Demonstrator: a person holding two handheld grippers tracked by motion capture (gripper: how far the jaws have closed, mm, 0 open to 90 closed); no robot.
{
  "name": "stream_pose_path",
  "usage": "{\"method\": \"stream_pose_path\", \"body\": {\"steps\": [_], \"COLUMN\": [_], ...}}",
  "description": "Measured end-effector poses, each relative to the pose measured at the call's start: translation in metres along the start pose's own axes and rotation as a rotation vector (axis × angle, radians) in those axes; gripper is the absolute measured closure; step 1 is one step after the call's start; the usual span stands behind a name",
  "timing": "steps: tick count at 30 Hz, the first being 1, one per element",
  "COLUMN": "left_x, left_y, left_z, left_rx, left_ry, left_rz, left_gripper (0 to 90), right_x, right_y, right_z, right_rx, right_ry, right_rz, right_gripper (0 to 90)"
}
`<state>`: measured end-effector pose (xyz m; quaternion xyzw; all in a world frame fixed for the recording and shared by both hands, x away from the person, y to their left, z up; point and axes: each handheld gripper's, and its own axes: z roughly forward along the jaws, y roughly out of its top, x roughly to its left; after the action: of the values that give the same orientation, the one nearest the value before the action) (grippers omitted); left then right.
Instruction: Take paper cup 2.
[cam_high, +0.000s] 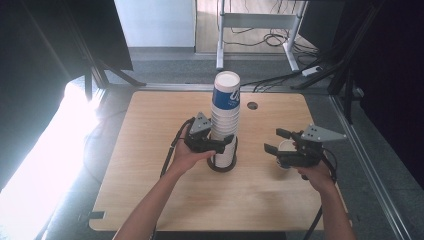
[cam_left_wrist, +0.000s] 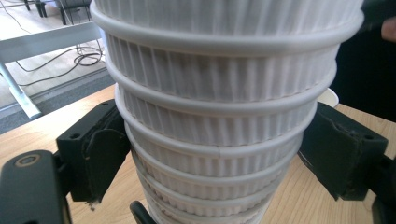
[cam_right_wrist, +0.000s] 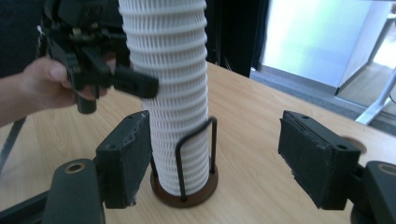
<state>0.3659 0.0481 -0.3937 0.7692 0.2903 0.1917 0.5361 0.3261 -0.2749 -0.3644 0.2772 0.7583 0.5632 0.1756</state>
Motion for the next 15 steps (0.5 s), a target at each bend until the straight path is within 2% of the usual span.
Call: {"method": "stream_pose_path", "body": {"steps": [9, 15], "left_x": [-0.001, -0.001], "left_y": [0.0, 0.0], "left_z": [0.0, -0.001], "left_rx": [0.001, 0.002], "left_ry": [0.004, 0.004], "left_rz": [-0.002, -0.002], "left_gripper": [13.2, 13.2], "right_x": [0.006, 0.007], "right_y": [0.035, 0.053], "right_z": [0.01, 0.013], "right_rx": [-0.001, -0.021], "right_ry": [0.037, 0.075], "right_rz": [-0.04, -0.04], "right_gripper": [24.7, 24.8]}}
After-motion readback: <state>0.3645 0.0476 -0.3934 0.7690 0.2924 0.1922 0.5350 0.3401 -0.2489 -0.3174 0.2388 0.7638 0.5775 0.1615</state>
